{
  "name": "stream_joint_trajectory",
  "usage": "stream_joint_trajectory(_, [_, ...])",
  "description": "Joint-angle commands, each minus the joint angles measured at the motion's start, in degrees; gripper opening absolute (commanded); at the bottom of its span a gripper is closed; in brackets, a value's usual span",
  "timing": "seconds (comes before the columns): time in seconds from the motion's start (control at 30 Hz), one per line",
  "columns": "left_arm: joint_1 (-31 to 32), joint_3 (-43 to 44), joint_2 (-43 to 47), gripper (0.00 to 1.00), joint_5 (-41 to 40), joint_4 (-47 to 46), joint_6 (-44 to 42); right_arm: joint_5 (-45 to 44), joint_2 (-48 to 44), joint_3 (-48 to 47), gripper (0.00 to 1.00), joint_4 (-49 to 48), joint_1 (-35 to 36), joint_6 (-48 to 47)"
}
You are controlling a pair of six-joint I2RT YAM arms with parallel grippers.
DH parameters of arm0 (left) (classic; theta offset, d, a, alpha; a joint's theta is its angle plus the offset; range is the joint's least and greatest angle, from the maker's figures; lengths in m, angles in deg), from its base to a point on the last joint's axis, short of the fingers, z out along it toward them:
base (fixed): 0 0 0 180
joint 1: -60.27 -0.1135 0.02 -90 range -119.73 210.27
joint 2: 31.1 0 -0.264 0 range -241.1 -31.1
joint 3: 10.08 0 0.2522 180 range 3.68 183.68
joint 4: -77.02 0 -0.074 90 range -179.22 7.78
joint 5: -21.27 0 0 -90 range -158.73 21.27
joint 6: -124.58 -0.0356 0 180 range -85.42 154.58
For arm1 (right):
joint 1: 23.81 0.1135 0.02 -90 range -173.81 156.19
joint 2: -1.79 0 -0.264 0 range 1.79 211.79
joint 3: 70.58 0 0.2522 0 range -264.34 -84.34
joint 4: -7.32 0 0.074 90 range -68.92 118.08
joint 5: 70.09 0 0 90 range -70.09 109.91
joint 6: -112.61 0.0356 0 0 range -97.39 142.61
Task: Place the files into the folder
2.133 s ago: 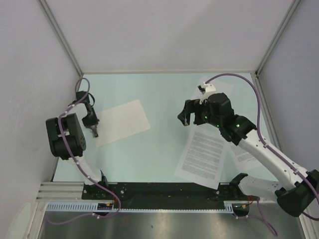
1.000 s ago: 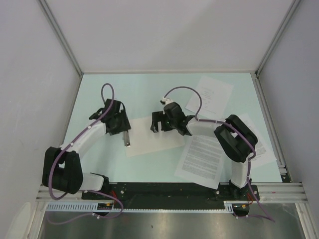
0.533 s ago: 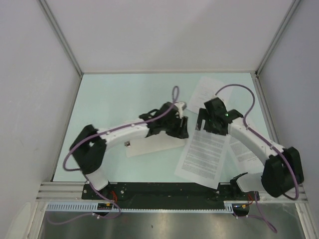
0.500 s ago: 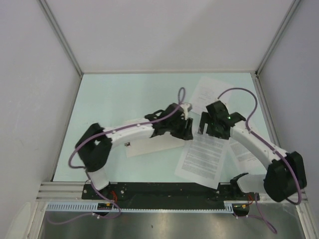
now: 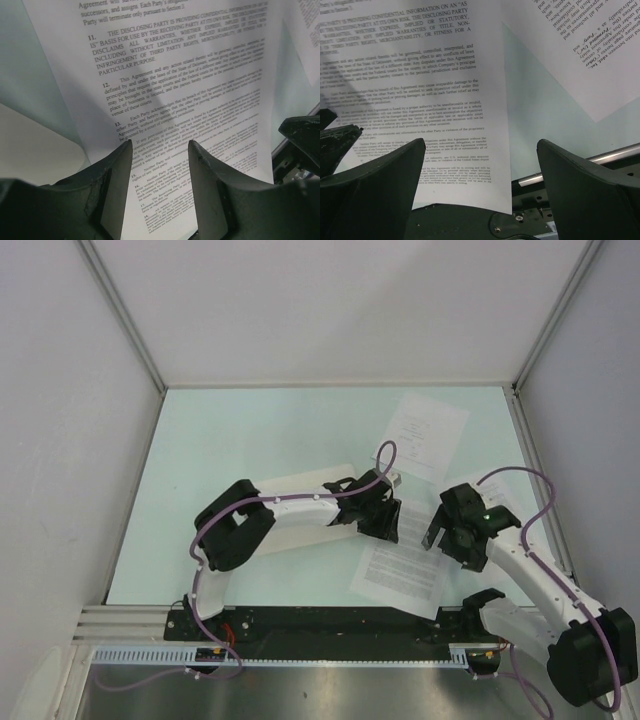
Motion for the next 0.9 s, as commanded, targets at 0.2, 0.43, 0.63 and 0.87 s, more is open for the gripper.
stream_joint_trajectory(0.2, [-1.11, -2.09, -2.2, 0.53, -3.39, 3.11, 4.11, 1.83, 0.45, 4.61, 1.0, -10.34, -1.63, 4.53])
stream_joint_trajectory(0.43, [-2.26, -3.41, -2.64, 0.53, -3.13, 2.94, 4.46, 5.89, -0.25, 11.65, 1.0, -18.35, -2.07, 3.83])
stream_joint_trajectory(0.63, [-2.43, -3.5, -2.9, 0.53, -2.25, 2.06, 4.64, 9.66, -0.6, 15.08, 1.0, -24.22, -2.07, 2.43])
stream_joint_trajectory(0.87, [-2.43, -3.41, -3.08, 0.52, -1.64, 1.96, 4.82, 17.65, -3.67, 15.78, 1.0, -28.37, -2.16, -1.7])
